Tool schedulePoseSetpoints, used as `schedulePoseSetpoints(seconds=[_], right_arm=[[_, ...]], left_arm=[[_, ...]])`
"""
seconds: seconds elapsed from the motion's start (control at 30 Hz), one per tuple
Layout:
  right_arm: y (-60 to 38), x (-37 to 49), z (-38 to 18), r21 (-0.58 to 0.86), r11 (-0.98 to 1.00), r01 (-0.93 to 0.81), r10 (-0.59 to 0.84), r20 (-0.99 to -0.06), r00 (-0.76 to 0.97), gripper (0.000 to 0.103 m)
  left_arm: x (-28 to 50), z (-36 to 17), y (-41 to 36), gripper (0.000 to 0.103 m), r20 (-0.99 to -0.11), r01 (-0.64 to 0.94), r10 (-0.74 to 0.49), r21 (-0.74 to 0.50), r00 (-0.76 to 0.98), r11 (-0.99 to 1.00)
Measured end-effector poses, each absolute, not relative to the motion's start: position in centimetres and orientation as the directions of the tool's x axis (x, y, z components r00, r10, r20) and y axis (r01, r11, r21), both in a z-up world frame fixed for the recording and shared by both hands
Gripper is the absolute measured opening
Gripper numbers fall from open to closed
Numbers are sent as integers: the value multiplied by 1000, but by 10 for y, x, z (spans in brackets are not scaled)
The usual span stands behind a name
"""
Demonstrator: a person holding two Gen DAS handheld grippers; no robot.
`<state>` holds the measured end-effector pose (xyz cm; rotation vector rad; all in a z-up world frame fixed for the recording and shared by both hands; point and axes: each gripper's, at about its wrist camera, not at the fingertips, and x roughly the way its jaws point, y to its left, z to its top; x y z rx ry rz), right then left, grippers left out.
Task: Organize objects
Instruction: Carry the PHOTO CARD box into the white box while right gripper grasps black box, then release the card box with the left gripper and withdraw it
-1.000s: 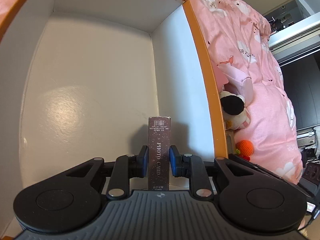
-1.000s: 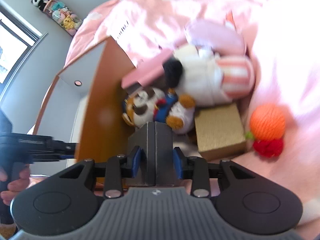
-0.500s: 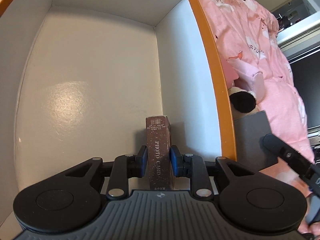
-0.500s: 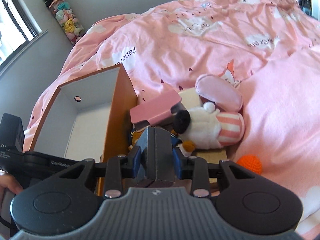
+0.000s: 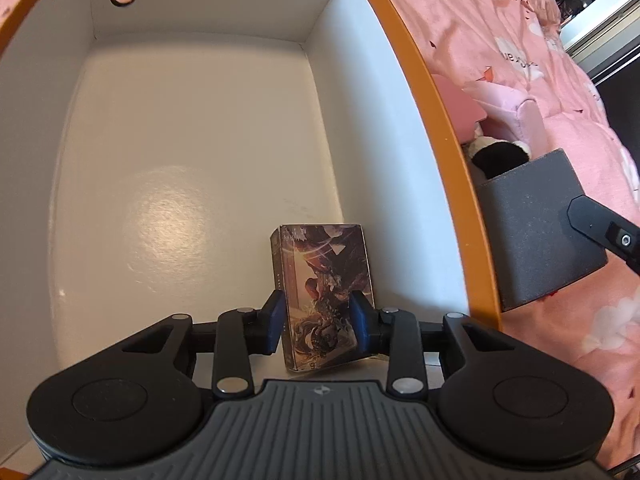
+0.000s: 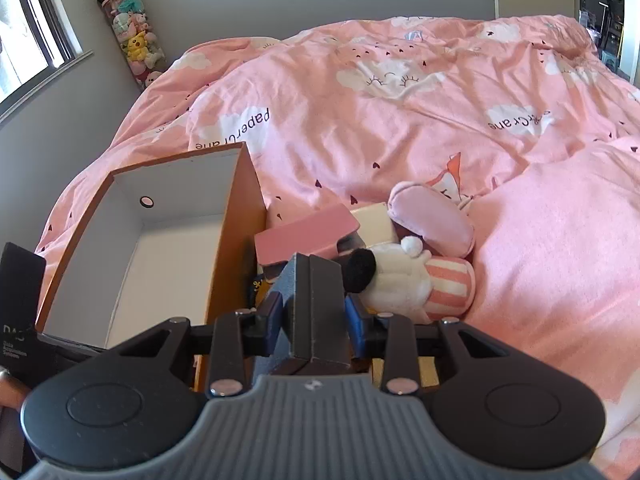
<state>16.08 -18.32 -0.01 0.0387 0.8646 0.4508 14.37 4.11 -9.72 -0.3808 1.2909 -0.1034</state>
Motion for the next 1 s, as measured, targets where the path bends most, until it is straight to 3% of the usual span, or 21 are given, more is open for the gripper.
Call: schedulePoseSetpoints(seconds=[0.3, 0.5, 0.67, 0.8, 1.0], right_arm=[[-178, 157, 12, 195, 906, -375, 394, -712, 582, 36], [-163, 151, 42, 215, 884, -415, 448, -642, 622, 36], [-126, 143, 56, 224, 814, -535, 546, -610, 575, 36], [-93, 142, 43, 225, 778, -586, 569, -646, 508, 36], [-57, 146, -4, 214, 772, -599, 520, -755, 401, 35]], left_arm=[[136, -91, 50, 38, -893, -176, -312, -381, 323, 908], [117, -48, 67, 38, -836, -167, -213, -337, 506, 927], [109, -30, 82, 38, -821, -186, -135, -281, 554, 942], [107, -22, 87, 38, -825, -170, -90, -220, 558, 961], [102, -26, 119, 38, -820, -187, -168, -315, 547, 930]])
